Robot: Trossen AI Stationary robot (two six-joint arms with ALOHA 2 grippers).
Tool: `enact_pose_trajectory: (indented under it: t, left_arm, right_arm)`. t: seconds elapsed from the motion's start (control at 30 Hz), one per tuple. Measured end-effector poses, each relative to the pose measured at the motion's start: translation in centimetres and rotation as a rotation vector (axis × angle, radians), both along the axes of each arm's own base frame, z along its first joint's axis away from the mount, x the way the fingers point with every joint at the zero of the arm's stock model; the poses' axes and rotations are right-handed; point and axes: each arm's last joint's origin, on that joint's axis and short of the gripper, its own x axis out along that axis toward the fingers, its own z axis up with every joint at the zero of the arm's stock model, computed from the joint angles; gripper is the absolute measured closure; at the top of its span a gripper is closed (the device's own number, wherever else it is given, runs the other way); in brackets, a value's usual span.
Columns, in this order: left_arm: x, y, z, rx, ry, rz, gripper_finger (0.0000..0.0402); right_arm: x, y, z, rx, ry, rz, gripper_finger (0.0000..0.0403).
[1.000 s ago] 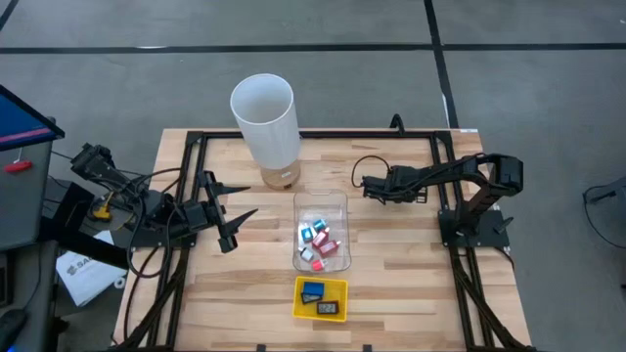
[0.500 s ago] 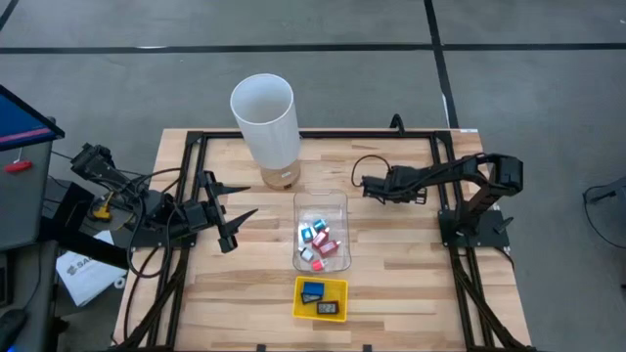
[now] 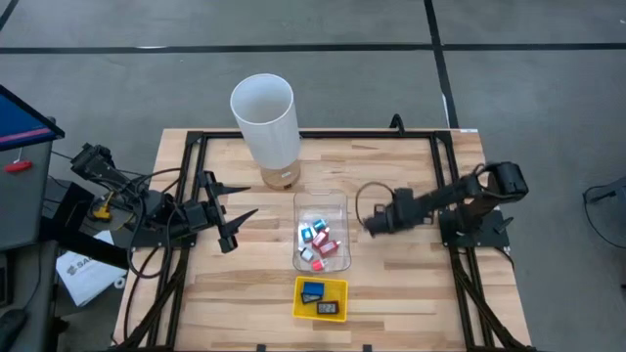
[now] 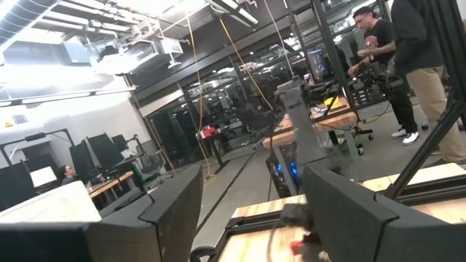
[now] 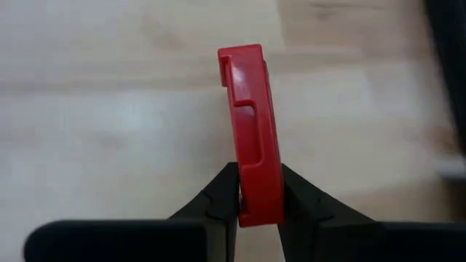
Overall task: Pick & Place Office items
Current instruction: Put the red digital clock into the yellow bin
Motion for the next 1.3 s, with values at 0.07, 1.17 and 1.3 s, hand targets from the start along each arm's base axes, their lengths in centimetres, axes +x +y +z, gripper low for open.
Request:
enact_pose_trajectory:
  t: [0.07, 1.17, 1.3]
  left_arm:
    - [0.0, 0.0, 0.0, 0.001, 0.002, 0.0, 0.0169]
    - [-1.4, -1.6, -0.4, -0.055, 0.063, 0.068, 0.0169]
    - [-1.9, -2.3, -0.4, -0.093, 0.06, 0.039, 0.0169]
  right_arm:
    - [-0.6, 2.0, 0.2, -0.014, 0.01, 0.013, 0.0343]
    - [0.0, 25.8, 10.2, 0.183, -0.482, 1.22, 0.0345]
    - [1.9, 25.7, 10.6, 0.26, -0.523, 1.338, 0.0345]
